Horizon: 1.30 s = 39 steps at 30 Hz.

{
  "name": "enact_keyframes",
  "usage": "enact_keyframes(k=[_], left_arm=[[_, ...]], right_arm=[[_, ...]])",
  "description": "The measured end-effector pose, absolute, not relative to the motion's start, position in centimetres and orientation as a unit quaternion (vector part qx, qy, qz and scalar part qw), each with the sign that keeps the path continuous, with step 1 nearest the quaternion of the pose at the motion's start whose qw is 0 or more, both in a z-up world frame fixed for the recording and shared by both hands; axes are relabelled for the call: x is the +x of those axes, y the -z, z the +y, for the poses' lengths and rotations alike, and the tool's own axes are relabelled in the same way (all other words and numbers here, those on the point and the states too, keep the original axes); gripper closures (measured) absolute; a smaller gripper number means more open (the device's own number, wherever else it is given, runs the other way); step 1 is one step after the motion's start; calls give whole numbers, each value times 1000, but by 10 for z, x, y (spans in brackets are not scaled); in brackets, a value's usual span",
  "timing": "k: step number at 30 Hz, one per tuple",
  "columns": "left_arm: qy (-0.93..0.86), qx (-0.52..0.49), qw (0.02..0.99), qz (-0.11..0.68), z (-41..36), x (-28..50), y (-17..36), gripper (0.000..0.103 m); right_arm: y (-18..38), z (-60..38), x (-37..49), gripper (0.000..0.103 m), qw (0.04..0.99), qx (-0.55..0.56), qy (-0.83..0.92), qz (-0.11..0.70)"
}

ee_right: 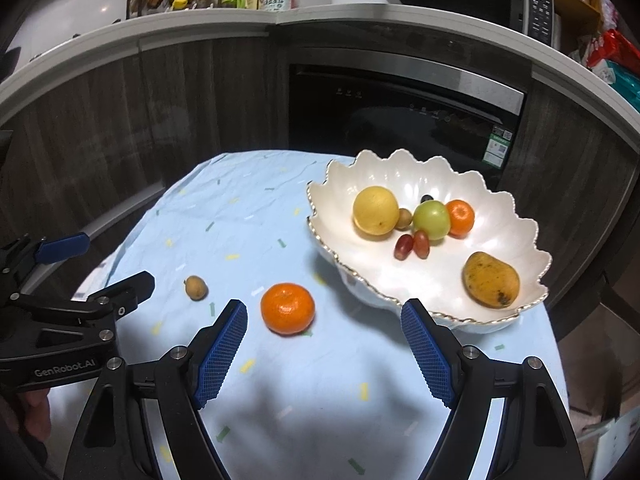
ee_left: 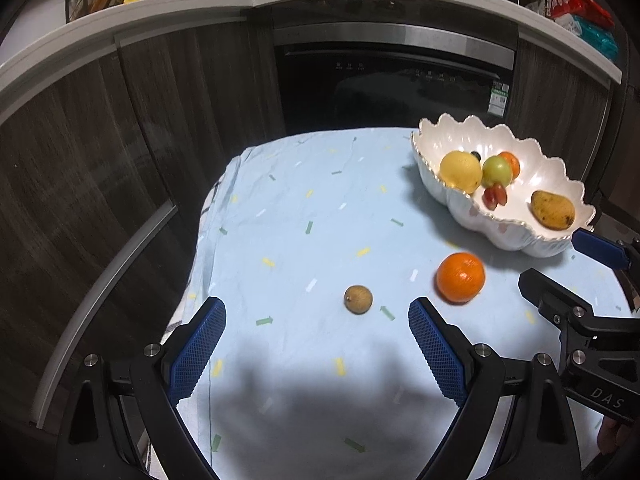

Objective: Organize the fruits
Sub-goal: 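Move both open tools back from the bowl toward the tangerine and brown fruit, then grasp the small brown fruit with the left tool while the right tool grasps the tangerine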

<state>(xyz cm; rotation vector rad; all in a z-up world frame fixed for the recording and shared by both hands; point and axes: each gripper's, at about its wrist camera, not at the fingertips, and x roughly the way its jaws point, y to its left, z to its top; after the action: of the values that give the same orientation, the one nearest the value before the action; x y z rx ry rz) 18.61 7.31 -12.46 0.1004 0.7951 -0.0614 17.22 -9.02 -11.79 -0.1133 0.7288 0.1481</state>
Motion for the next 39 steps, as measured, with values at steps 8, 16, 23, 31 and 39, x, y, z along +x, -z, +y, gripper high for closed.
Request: enact_keyframes(k=[8,16,23,31,39], left_arm=[[44,71,918,388,72,192,139,15],[55,74,914,394,71,203,152,19],[63,81,911,400,68,215,163,28],[85,92,908,401,64,224,174,35],[106,93,902,409,58,232,182,49]], right_arm=[[136,-83,177,23,924,-62,-90,367],[147,-77,185,23,921,-72,-106,367],[155,-75,197,23,920,-72,-118,368],[163,-72,208,26,913,-69,-139,376],[172,-69,219,36,903,-63,-159,394]])
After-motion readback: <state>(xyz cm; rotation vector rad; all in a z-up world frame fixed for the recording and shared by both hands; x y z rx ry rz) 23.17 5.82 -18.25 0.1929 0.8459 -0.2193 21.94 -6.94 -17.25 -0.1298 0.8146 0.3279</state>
